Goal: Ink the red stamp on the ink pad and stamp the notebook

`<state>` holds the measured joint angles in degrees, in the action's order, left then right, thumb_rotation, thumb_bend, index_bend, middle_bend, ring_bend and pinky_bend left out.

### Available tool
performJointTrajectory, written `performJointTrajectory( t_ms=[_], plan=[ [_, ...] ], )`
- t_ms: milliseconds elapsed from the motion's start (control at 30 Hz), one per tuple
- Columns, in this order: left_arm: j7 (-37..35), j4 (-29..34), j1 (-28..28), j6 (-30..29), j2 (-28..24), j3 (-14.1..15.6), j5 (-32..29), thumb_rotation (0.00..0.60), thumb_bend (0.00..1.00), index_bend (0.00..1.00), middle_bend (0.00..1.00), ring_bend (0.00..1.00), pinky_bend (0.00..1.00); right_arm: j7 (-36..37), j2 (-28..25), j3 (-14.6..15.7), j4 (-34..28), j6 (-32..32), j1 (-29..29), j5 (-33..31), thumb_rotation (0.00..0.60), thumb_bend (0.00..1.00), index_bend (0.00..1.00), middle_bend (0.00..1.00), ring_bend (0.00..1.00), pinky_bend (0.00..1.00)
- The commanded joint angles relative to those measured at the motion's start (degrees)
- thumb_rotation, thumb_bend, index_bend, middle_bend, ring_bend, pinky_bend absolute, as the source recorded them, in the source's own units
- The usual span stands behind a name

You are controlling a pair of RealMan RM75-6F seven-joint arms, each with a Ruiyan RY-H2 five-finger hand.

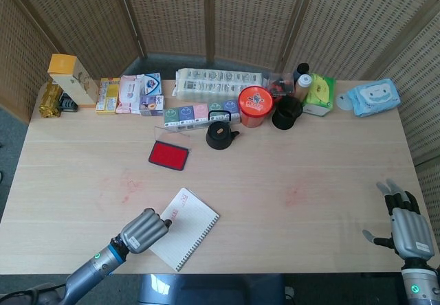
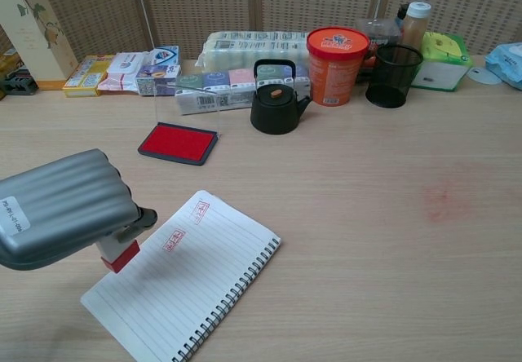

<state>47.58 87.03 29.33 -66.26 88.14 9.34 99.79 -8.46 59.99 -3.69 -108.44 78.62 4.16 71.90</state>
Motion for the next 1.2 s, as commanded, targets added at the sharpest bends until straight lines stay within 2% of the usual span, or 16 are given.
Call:
performJointTrajectory(
  t_ms=[33, 500, 1200],
  plan=[
    [0.17, -0.35, -0.37, 0.84, 0.38, 0.17, -0.26, 0.6, 0.39, 0.68, 1.0, 1.0, 1.0, 0.04, -0.03, -0.02, 0.01, -0.03, 0.01, -0.01, 0.6, 0.03, 0.0, 0.0, 0.0, 0.0],
    [1.56, -2.65, -0.76, 3.39, 2.84, -1.37, -1.13, 0.6, 0.39, 0.68, 1.0, 1.0, 1.0, 0.26, -0.44, 0.12, -0.43, 0.05, -0.16, 0.25, 0.6, 0.03, 0.0, 0.0, 0.0, 0.0],
    [-0.36, -6.43, -1.92, 4.2, 5.32, -0.78, -0.65, 0.6, 0.38, 0.68, 1.0, 1.0, 1.0, 0.33, -0.62, 0.19, -0.51, 0.06, -0.23, 0.39, 0.6, 0.03, 0.0, 0.0, 0.0, 0.0]
  ],
)
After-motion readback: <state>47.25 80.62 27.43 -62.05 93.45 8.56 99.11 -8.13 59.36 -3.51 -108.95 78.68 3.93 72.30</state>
